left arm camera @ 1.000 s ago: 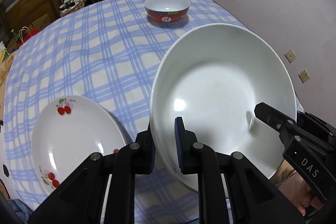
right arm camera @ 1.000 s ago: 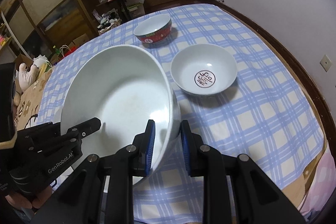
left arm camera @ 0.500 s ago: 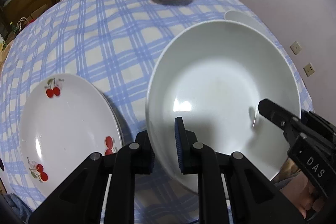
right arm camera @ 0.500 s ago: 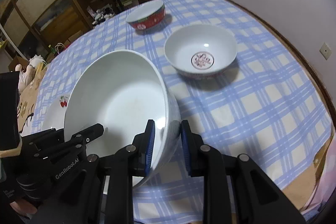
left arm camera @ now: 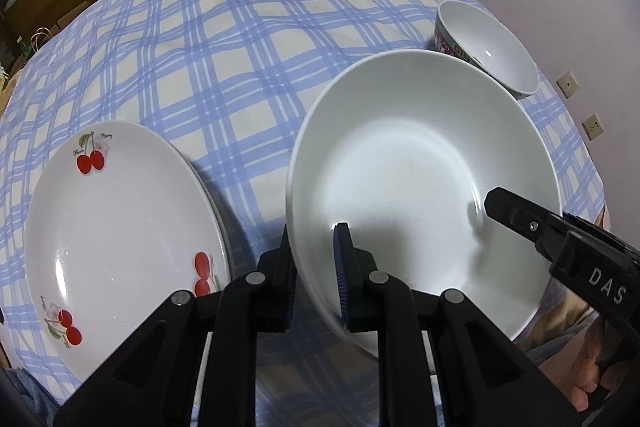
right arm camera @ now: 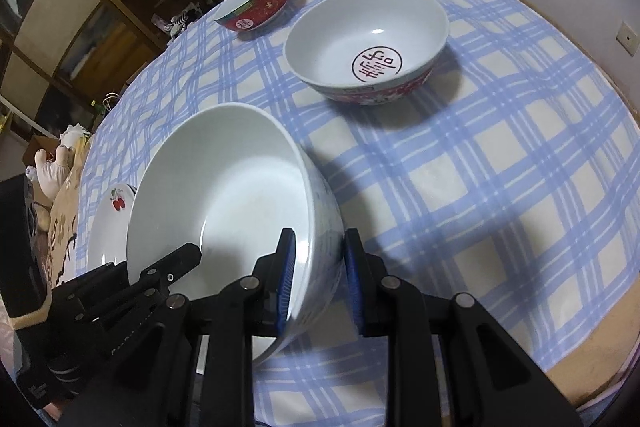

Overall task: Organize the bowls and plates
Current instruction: 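Lift and carry the large white bowl with both tools across the cloth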

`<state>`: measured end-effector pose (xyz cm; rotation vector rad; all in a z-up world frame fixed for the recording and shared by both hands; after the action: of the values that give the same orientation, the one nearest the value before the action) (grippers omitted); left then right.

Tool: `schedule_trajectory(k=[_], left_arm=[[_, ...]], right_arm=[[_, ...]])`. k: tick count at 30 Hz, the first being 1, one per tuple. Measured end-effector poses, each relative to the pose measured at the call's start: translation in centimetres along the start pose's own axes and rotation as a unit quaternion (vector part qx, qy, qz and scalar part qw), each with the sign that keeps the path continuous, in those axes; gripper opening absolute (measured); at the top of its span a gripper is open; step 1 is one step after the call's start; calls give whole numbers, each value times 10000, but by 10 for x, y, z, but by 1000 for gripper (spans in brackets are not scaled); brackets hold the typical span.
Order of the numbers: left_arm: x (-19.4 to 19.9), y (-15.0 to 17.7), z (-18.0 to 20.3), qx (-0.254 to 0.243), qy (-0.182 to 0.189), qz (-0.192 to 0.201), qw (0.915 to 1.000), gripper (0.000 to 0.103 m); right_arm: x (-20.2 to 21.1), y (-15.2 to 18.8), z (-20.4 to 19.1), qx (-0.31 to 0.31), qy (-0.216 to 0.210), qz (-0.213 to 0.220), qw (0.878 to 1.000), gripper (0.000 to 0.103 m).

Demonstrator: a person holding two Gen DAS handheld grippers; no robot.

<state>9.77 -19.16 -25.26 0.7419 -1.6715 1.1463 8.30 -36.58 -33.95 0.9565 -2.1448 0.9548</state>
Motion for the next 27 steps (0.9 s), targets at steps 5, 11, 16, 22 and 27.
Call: schedule_trajectory(k=[5,11,16,22,27], left_arm=[[-1,2,0,-53,-12,46,10000,18],[0,4,1,-49,-24,87,9999,19],[1,5,2,-14,17,64,10000,19],[1,5,1,-9,27,67,10000,21],[3,6,-1,7,68,61,10000,22]], right_arm=[[-2,0,1,-69,-36,-29,10000,26],[-3,2,3,-88,8,-56,9999,26],[-4,1,3,-77,12,-65,9999,26],[-5,0,4,-57,42,-74,9999,26],[-5,0,3,-21,65,-93,9999,26]])
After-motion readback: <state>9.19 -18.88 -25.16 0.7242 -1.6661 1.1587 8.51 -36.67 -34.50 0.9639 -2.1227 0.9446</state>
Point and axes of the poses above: each gripper's, at about its wrist camera, not at the fingertips, and x roughly against the way its jaws point, z to its right, y to its underside, the point moved 8 cm from there along -x, roughly the way its jaws point, and after that the axes turned 13 degrees about -y, right-handed, at the moved point
